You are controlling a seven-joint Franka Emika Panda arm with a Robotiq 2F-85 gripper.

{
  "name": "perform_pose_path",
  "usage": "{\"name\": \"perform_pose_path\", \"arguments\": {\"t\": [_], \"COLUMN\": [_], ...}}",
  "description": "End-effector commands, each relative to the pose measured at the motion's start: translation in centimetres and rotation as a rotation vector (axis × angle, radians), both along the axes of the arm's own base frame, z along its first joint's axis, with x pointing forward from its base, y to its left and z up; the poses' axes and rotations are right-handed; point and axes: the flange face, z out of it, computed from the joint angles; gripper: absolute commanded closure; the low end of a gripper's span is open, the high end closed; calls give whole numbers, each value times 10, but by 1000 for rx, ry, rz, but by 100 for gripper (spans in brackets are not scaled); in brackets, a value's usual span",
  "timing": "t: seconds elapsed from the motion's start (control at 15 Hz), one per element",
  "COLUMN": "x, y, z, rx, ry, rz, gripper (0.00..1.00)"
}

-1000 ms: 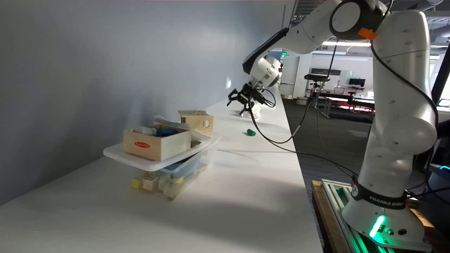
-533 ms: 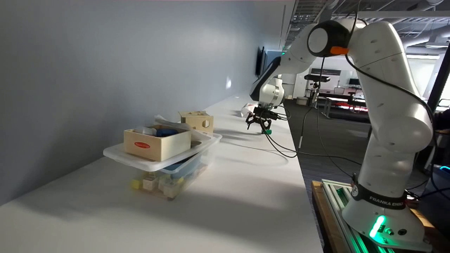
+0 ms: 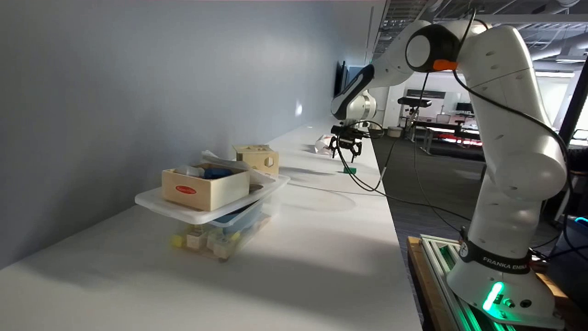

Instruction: Remove the lid of the shape sorter, put it on top of the shape sorter and put the green block on the lunchbox

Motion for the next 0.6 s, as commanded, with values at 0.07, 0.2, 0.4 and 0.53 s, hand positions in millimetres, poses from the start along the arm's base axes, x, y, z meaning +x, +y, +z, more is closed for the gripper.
{"name": "perform_pose_path", "arguments": {"t": [0.07, 0.2, 0.4, 0.53], "x": [-11, -13, -12, -12], "y": [-15, -24, -35, -45], "z": [1, -4, -17, -26], "rx": [0, -21, -50, -85], "ry": [-1, -43, -96, -123], "rz": [-254, -352, -493, -585], "gripper": [0, 0, 0, 0]}}
